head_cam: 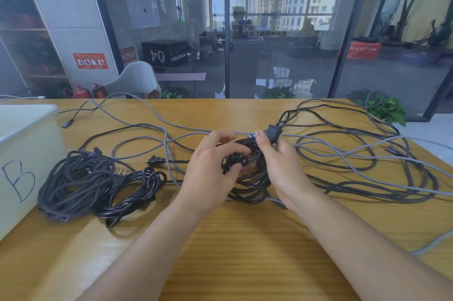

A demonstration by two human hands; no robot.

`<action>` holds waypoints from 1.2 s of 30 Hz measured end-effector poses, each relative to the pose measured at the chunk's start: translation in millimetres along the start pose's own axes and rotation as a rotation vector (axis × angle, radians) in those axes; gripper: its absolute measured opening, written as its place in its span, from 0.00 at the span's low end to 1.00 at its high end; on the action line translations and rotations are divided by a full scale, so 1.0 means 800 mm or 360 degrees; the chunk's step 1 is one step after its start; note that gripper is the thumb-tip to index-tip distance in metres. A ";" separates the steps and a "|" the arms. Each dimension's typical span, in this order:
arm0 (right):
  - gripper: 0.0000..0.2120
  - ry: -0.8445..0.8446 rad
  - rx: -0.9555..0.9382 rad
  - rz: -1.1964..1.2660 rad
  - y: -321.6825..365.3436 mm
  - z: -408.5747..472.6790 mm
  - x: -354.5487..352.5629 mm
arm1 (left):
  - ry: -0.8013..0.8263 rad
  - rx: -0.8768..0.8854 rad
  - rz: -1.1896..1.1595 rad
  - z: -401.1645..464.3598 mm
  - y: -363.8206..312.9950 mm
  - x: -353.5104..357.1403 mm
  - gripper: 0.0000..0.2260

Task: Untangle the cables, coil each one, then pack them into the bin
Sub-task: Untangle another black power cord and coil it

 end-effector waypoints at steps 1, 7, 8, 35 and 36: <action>0.18 -0.0002 -0.0009 -0.0007 0.000 0.000 0.000 | -0.0010 -0.0018 0.0036 0.000 0.001 0.000 0.14; 0.15 0.0073 -0.0054 -0.0107 0.001 -0.002 0.001 | 0.0046 -0.0002 0.0056 0.004 0.002 -0.010 0.09; 0.13 0.0094 -0.0071 -0.0137 0.001 -0.003 0.001 | 0.0060 0.0034 0.0067 0.004 0.002 -0.011 0.08; 0.08 0.0039 -0.0270 0.0306 0.011 -0.019 0.022 | 0.0399 -0.1045 -0.1580 -0.005 -0.018 0.002 0.28; 0.08 0.0041 -0.0265 0.0309 0.009 -0.019 0.024 | 0.0370 -0.1067 -0.1619 -0.004 -0.016 0.001 0.27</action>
Point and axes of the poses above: each hand's wrist, its own z-axis towards the middle knuckle, its own x-axis out of the palm, y = z × x, the point moved 1 cm from there along z, towards the middle knuckle, and after that the axes turned 14 degrees about -x, right-handed, at the moved point
